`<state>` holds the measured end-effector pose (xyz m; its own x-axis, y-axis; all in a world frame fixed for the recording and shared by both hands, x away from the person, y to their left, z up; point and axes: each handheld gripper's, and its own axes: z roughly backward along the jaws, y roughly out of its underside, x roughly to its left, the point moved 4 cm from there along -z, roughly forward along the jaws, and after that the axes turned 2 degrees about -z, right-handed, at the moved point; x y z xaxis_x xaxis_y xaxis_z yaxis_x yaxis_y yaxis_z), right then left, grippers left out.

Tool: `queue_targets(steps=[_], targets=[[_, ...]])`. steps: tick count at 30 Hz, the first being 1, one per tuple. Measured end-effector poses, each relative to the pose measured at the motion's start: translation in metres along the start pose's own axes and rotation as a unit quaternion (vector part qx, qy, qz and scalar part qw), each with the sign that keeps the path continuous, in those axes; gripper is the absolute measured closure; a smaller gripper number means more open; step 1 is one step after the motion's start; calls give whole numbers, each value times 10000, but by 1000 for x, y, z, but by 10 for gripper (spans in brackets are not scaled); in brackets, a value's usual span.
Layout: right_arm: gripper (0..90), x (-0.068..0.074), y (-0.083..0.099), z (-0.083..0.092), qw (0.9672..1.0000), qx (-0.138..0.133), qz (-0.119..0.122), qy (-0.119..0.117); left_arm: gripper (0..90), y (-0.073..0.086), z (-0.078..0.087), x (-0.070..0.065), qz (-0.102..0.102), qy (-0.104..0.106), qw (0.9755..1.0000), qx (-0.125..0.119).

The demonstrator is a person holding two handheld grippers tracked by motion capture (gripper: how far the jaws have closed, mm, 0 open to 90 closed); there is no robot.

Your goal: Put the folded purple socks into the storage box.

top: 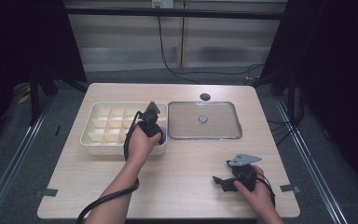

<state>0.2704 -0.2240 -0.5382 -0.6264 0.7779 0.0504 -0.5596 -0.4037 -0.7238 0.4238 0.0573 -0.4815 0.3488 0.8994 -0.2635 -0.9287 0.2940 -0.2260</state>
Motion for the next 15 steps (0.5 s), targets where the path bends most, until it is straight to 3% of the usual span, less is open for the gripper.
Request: queue_targets(steps=[15], targets=[[145,0,0,0,10000,1,-3,-5,629,-3,10,1,30,211,9998,-42]])
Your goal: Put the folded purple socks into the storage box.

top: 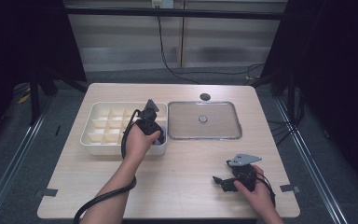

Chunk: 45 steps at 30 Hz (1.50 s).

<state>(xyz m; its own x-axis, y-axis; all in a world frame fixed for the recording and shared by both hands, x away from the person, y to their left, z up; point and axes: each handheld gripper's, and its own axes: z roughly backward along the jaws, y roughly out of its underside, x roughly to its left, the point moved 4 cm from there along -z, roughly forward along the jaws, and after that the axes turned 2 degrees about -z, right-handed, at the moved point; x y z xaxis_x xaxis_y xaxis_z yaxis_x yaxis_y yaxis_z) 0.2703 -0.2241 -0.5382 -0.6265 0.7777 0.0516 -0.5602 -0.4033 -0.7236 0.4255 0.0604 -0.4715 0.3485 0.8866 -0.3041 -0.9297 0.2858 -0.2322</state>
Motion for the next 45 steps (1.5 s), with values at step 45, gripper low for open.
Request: queue_targets(steps=[45], targets=[[144,0,0,0,10000,-16,-13,-4,834,-24,57,3,-54,-105,9999,-78]])
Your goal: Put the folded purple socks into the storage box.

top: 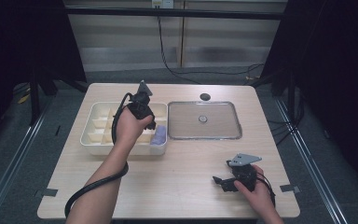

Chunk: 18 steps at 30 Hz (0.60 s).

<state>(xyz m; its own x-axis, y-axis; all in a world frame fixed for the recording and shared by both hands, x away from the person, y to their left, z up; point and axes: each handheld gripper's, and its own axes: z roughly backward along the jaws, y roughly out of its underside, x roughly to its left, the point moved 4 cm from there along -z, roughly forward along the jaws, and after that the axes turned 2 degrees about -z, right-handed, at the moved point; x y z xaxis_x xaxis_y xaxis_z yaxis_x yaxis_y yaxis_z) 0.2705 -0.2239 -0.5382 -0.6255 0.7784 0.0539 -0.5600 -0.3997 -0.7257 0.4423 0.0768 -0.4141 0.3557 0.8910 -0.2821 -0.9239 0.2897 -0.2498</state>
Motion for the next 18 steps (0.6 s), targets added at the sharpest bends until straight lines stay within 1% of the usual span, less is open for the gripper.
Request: queue_targets(steps=[9,10,12,16,18], targets=[[144,0,0,0,10000,5,-6,0,899,-5,1,-2,-54,-44,10000,28],[144,0,0,0,10000,6,-5,4,900,-5,1,-3,-82,-46,10000,30],[145,0,0,0,10000,-2,-6,-5,900,-6,1,-5,-56,-17,10000,42],[144,0,0,0,10000,-4,-4,-6,900,-6,-2,-6,-85,-17,9999,110],[145,0,0,0,10000,-5,-4,-7,900,-6,-5,-5,-66,-16,9999,116]])
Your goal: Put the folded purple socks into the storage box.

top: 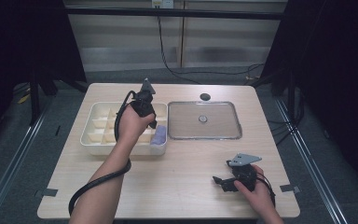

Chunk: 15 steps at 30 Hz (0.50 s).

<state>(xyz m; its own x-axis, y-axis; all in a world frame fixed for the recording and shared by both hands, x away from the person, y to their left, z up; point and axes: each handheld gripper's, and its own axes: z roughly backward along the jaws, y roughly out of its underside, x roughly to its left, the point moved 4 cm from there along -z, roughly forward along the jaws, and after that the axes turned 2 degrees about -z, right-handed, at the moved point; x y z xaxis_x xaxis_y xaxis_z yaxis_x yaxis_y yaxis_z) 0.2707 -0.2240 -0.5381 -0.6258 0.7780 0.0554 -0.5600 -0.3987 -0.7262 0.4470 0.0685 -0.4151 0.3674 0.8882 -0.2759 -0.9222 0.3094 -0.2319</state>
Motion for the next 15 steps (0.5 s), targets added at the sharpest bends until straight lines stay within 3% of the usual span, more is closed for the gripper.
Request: queue_targets(steps=[15], targets=[[146,0,0,0,10000,-7,-2,-2,900,-1,-18,0,27,36,9999,96]])
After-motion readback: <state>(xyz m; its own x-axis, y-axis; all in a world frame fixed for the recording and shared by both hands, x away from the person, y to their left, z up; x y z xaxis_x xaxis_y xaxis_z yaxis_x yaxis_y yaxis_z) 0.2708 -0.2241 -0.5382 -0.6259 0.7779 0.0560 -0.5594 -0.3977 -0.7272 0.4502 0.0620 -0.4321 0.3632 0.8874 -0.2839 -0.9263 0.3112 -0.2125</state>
